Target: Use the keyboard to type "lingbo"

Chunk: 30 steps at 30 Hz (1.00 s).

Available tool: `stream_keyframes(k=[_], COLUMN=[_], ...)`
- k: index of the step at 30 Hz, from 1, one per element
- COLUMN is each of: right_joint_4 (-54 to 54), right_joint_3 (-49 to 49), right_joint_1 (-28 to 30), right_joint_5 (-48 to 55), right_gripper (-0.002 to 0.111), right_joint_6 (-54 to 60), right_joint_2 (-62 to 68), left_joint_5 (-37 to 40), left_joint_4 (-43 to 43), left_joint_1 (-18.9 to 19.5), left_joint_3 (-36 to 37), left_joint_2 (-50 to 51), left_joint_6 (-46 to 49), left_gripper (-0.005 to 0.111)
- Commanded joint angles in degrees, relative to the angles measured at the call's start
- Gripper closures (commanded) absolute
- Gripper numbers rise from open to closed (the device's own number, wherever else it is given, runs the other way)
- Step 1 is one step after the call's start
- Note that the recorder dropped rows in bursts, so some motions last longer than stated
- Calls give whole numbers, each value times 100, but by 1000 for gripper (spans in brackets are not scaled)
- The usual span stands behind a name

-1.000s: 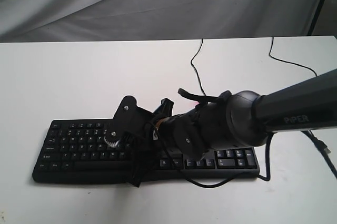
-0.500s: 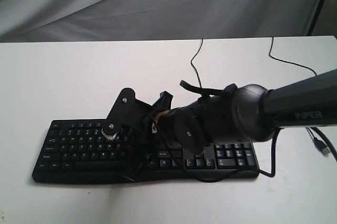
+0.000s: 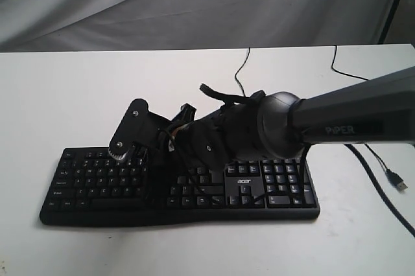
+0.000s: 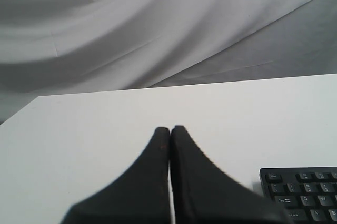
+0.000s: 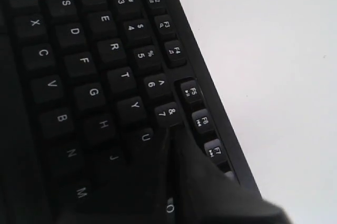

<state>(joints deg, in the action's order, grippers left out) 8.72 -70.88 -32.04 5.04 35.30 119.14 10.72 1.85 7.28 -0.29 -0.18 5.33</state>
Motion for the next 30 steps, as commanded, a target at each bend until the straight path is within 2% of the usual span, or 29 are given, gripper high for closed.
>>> stream_keyframes(k=[1, 30], right_joint_4=[-95, -107], right_joint_3=[-23, -23], right_joint_1=[13, 13], right_joint_5=[75, 64], right_gripper=[108, 108], right_joint_6=[20, 20], right_joint_2=[-4, 228], left_joint_5=[-25, -25], left_joint_4=[-3, -3], left_joint_1=[-22, -22], left_joint_3=[29, 29], left_joint_2=[18, 18], left_joint_6=[-16, -16], left_gripper=[106, 106])
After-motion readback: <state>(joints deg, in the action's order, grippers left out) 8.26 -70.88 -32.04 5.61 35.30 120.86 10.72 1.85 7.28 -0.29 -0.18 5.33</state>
